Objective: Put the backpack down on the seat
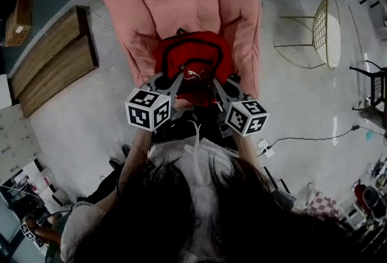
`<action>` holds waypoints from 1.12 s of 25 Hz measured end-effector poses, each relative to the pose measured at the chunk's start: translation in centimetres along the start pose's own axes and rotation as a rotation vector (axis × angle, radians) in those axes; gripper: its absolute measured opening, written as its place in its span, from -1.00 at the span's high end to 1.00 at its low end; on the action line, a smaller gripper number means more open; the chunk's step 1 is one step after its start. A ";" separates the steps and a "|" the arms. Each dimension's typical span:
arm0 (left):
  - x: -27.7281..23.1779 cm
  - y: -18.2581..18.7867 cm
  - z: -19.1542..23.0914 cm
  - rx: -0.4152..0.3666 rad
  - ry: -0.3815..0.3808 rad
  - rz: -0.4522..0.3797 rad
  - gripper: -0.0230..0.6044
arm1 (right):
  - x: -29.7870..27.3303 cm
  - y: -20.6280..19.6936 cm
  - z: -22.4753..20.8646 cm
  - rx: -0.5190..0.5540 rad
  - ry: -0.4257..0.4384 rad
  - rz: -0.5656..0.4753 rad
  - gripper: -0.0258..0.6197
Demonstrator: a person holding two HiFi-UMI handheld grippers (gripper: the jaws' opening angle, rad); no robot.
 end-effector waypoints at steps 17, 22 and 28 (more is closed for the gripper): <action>-11.1 -1.4 11.4 0.161 0.093 0.113 0.80 | -12.3 -0.6 -9.4 -0.100 -0.038 0.176 0.78; -12.9 -4.4 15.0 0.251 0.124 0.158 0.79 | -15.4 -3.5 -12.1 -0.183 -0.064 0.237 0.78; -14.8 -8.0 18.9 0.335 0.168 0.202 0.79 | -19.1 -6.4 -14.8 -0.163 -0.123 0.301 0.78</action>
Point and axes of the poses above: the fingertips, and each gripper's own axes: x backward along the fingers, z to its left, y out of its top, the point moved 3 cm from there along x, backward along the fingers, and after that the axes turned 13 degrees about -y, right-handed, at the moved point
